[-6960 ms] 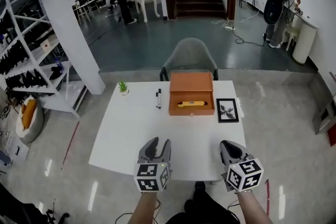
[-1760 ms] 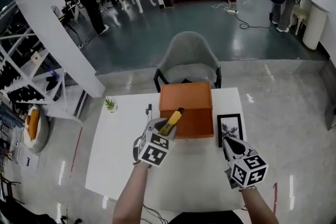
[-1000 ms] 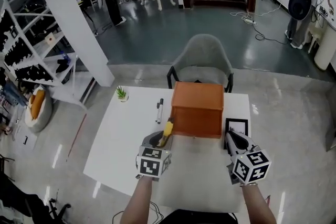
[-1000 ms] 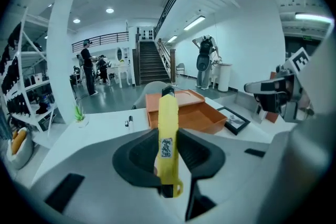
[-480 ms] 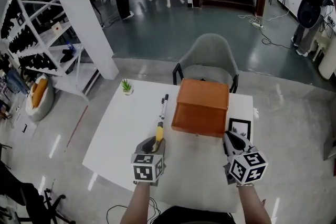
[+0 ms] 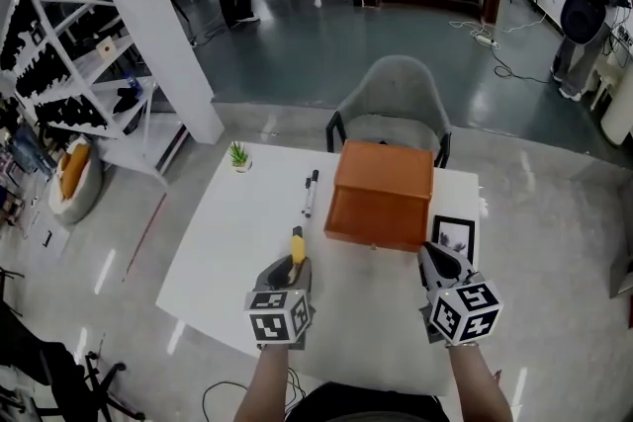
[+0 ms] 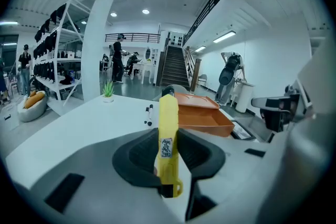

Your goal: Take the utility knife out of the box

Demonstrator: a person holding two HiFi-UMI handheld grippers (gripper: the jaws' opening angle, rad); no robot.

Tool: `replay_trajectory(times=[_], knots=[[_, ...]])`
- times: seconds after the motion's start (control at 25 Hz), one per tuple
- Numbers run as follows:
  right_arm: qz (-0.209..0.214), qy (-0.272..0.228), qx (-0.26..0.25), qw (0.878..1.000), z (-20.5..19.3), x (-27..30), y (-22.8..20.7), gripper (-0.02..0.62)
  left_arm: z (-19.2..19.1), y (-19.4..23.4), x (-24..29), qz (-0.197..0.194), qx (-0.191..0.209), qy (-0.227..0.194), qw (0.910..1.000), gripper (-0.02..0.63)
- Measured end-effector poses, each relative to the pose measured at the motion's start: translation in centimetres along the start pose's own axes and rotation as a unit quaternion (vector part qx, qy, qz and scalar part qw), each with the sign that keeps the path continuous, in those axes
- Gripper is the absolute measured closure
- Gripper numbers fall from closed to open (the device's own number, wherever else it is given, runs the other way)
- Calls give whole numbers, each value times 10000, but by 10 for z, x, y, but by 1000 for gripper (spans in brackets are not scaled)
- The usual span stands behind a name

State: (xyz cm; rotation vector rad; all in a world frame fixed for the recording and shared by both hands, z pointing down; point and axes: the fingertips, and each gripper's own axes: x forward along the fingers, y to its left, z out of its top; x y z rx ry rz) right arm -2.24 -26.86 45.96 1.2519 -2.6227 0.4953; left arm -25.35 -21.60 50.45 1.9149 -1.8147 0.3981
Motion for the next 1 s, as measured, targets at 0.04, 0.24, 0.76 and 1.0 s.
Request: replay_trajectory(times=[0.04, 0.24, 0.76, 1.0], knots=[[-19, 5, -29, 10000, -1, 0, 0, 595, 0, 1, 0, 4, -10, -3, 10000, 497], [-70, 33, -111, 9999, -1, 2, 1, 595, 4, 3, -1, 37, -108, -47, 9999, 497], [-186, 94, -236, 9995, -10, 1, -5, 595, 3, 1, 2, 99, -218, -67, 9997, 495], [-149, 199, -229, 9994, -13, -4, -1, 595, 8, -5, -1, 82, -287, -50, 9995, 495]])
